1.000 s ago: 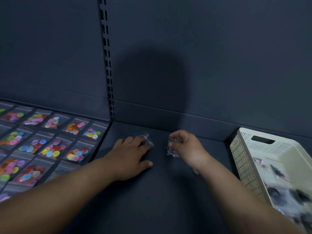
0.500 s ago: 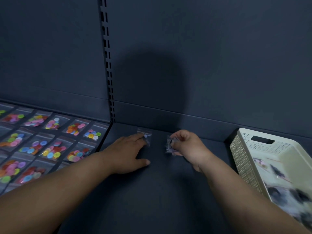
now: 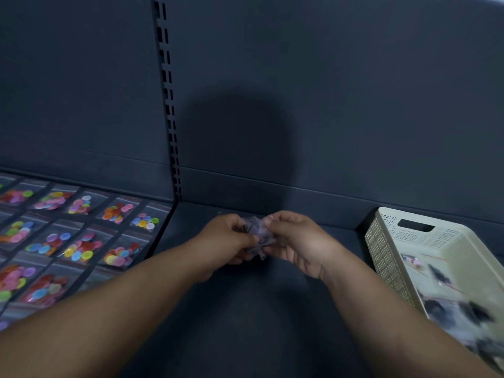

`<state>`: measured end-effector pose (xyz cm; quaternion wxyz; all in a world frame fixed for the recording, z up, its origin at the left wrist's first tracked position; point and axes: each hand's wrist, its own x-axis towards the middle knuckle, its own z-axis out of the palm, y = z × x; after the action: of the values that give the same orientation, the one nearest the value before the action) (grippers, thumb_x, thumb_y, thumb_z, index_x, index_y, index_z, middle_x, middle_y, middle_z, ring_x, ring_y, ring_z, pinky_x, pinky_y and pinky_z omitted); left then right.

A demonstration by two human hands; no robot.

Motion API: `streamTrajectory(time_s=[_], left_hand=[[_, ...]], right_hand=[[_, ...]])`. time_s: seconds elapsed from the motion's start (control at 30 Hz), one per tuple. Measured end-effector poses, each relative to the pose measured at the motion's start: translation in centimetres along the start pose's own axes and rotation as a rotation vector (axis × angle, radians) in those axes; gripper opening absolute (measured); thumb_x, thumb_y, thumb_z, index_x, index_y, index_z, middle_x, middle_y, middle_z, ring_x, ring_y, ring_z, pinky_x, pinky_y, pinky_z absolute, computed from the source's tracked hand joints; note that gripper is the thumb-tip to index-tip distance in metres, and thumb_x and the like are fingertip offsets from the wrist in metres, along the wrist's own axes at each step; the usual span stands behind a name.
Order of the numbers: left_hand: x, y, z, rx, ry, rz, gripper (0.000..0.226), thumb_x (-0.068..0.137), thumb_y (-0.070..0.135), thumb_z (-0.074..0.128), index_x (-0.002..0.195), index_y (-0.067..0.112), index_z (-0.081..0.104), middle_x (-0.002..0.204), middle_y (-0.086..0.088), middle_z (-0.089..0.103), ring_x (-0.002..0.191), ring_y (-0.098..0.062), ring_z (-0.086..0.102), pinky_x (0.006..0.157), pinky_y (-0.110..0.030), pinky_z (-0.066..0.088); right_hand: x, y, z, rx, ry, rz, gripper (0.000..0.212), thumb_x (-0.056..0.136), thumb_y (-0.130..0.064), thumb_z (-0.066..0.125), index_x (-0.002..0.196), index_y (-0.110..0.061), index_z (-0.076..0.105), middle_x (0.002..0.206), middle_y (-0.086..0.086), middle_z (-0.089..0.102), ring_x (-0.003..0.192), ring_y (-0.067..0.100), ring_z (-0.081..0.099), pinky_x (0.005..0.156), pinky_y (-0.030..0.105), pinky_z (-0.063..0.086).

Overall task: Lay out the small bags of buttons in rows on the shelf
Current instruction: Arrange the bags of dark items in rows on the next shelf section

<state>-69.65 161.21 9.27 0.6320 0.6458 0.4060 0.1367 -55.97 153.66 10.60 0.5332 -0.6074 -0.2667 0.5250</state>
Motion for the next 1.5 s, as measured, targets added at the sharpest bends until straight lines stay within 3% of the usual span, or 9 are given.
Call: streamTrajectory(time_s=[0.2, 0.33, 0.47, 0.57, 0.67, 0.73, 0.83, 1.03, 1.5], left_hand=[[0.3, -0.3, -2.1, -0.237, 0.197, -0.084, 0.008, 0.089, 0.009, 0.059, 0.094, 0.015, 0.056, 0.091, -0.007, 0.069, 0.073, -0.02, 0.065, 0.058, -0.027, 0.048], [0.1, -0.6, -3.5, -0.285, 0.259, -0.067, 0.009, 0.089, 0.008, 0.06, 0.087, 0.016, 0.056, 0.086, -0.007, 0.068, 0.067, -0.019, 0.063, 0.058, -0.027, 0.047], [0.0, -1.2, -4.3, -0.288, 0.299, -0.06, 0.012, 0.088, 0.009, 0.061, 0.082, 0.016, 0.054, 0.085, -0.008, 0.066, 0.067, -0.019, 0.061, 0.057, -0.027, 0.047], [-0.1, -1.5, -4.6, -0.281, 0.318, -0.061, 0.013, 0.088, 0.01, 0.061, 0.08, 0.015, 0.053, 0.086, -0.01, 0.065, 0.068, -0.019, 0.06, 0.056, -0.027, 0.047], [-0.2, -1.6, -4.8, -0.285, 0.334, -0.061, 0.014, 0.088, 0.01, 0.061, 0.079, 0.016, 0.052, 0.085, -0.01, 0.064, 0.065, -0.017, 0.058, 0.055, -0.026, 0.046], [-0.3, -1.5, -4.9, -0.287, 0.337, -0.062, 0.014, 0.088, 0.01, 0.061, 0.079, 0.016, 0.052, 0.084, -0.009, 0.064, 0.064, -0.016, 0.058, 0.054, -0.025, 0.046], [-0.3, -1.5, -5.0, -0.29, 0.331, -0.066, 0.014, 0.088, 0.01, 0.062, 0.079, 0.016, 0.052, 0.084, -0.009, 0.065, 0.063, -0.017, 0.06, 0.054, -0.026, 0.046], [-0.3, -1.6, -4.9, -0.309, 0.321, -0.09, 0.016, 0.089, 0.011, 0.06, 0.079, 0.018, 0.051, 0.086, -0.007, 0.068, 0.065, -0.017, 0.064, 0.055, -0.025, 0.045], [-0.9, -0.3, -3.3, -0.265, 0.244, -0.079, 0.01, 0.089, 0.007, 0.06, 0.085, 0.015, 0.056, 0.084, -0.006, 0.068, 0.065, -0.015, 0.064, 0.059, -0.024, 0.047]], right_hand=[[1.0, 0.5, -0.8, -0.238, 0.166, 0.044, 0.019, 0.09, 0.003, 0.05, 0.082, -0.012, 0.057, 0.061, 0.003, 0.06, 0.044, 0.006, 0.054, 0.047, 0.02, 0.049], [2.4, 0.6, -0.1, -0.435, 0.208, 0.005, 0.016, 0.087, -0.002, 0.057, 0.092, -0.017, 0.062, 0.078, 0.001, 0.063, 0.061, 0.006, 0.055, 0.05, 0.015, 0.044], [3.3, 1.2, -0.2, -0.983, 0.393, -0.242, 0.045, 0.087, -0.012, 0.062, 0.13, -0.013, 0.051, 0.124, 0.006, 0.054, 0.115, 0.021, 0.053, 0.095, 0.025, 0.041], [2.0, 2.7, 0.4, -1.191, 0.411, -0.496, 0.024, 0.087, -0.009, 0.056, 0.109, -0.012, 0.064, 0.113, 0.007, 0.059, 0.107, 0.025, 0.053, 0.088, 0.026, 0.041], [1.6, 5.2, 0.7, -1.362, 0.251, -0.537, 0.021, 0.084, -0.004, 0.051, 0.095, -0.01, 0.068, 0.103, 0.009, 0.064, 0.107, 0.029, 0.056, 0.091, 0.03, 0.046], [2.1, 5.9, 0.5, -1.364, 0.209, -0.531, 0.028, 0.081, 0.002, 0.049, 0.097, -0.007, 0.07, 0.107, 0.01, 0.065, 0.117, 0.029, 0.054, 0.103, 0.027, 0.04], [2.3, 5.5, 0.4, -1.314, 0.205, -0.553, 0.037, 0.079, 0.008, 0.049, 0.106, -0.008, 0.069, 0.119, 0.008, 0.064, 0.119, 0.027, 0.054, 0.102, 0.018, 0.03], [1.4, 5.5, -0.2, -1.353, 0.132, -0.494, 0.054, 0.089, 0.0, 0.042, 0.139, -0.019, 0.045, 0.15, -0.001, 0.036, 0.138, 0.016, 0.032, 0.108, 0.012, 0.016], [1.5, 4.7, -0.8, -1.349, -0.007, -0.487, 0.054, 0.089, 0.003, 0.043, 0.134, -0.025, 0.051, 0.153, 0.001, 0.03, 0.142, 0.018, 0.024, 0.114, 0.018, 0.015]])
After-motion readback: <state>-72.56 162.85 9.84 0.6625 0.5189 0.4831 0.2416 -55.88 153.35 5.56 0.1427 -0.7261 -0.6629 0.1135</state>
